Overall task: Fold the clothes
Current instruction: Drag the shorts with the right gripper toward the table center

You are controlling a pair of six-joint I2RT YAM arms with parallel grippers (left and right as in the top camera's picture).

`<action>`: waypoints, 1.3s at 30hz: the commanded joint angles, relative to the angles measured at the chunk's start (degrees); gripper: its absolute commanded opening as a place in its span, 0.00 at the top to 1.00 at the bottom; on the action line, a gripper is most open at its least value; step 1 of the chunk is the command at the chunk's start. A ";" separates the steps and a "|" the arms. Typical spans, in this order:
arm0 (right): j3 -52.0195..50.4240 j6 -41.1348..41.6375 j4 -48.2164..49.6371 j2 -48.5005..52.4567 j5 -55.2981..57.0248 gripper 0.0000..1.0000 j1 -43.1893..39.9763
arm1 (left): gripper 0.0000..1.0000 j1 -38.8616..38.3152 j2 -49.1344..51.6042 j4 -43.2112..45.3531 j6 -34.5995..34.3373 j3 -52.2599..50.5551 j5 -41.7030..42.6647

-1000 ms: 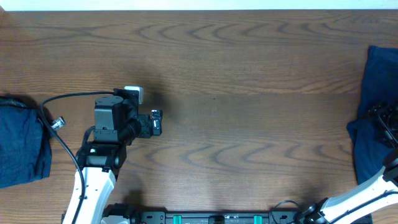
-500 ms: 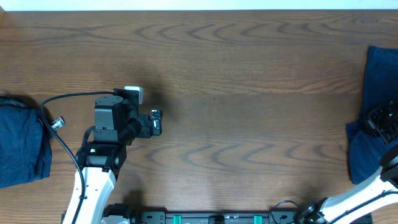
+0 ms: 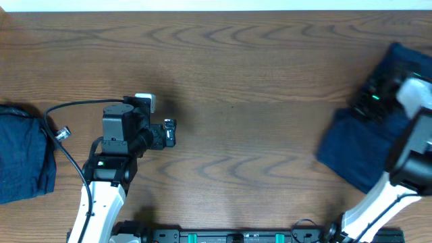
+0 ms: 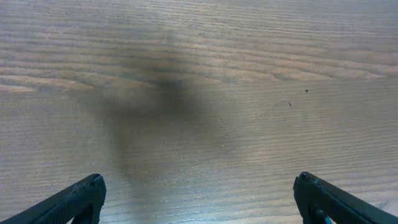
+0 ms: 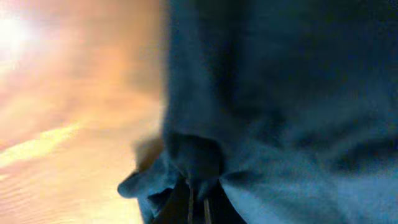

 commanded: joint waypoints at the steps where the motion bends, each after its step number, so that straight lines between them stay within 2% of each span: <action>1: 3.10 1.84 1.64 0.59 -4.76 0.99 7.61 | 0.02 0.24 0.13 -0.02 -0.09 1.20 -0.31; 10: 8.20 8.04 8.22 0.59 -5.03 0.99 24.55 | 0.02 0.24 0.13 -0.02 -0.07 1.20 -0.33; 16: 9.03 13.00 16.04 0.59 -5.01 0.99 34.45 | 0.02 0.24 0.13 0.13 -0.07 1.22 -0.33; 22: 9.03 20.44 25.94 0.61 -4.76 0.99 41.48 | 0.02 0.24 0.13 0.13 -0.09 1.20 -0.31; 27: 9.03 25.79 32.76 0.61 -3.56 0.97 43.91 | 0.02 0.24 0.13 0.13 -0.09 1.20 -0.31; 28: 9.03 25.88 33.59 0.61 -3.37 0.75 43.95 | 0.02 0.24 0.13 0.13 -0.09 1.20 -0.31; 29: 9.03 25.90 33.75 0.61 -3.06 0.32 43.85 | 0.02 0.24 0.13 0.13 -0.09 1.20 -0.31; 30: 9.03 25.83 33.73 0.61 -2.99 0.26 43.43 | 0.02 0.24 0.13 0.13 -0.09 1.20 -0.31; 33: 9.03 25.38 32.50 0.61 -2.25 0.23 41.11 | 0.02 0.24 0.13 0.13 -0.09 1.20 -0.31; 34: 9.03 25.14 32.13 0.61 -2.21 0.15 40.00 | 0.02 0.24 0.13 0.13 -0.09 1.20 -0.31; 35: 9.03 24.55 31.50 0.61 -2.25 0.12 38.47 | 0.02 0.24 0.13 0.13 -0.09 1.20 -0.31; 39: 9.05 24.00 25.99 0.61 -2.23 0.20 30.88 | 0.02 0.22 0.22 0.11 -0.13 1.20 -0.22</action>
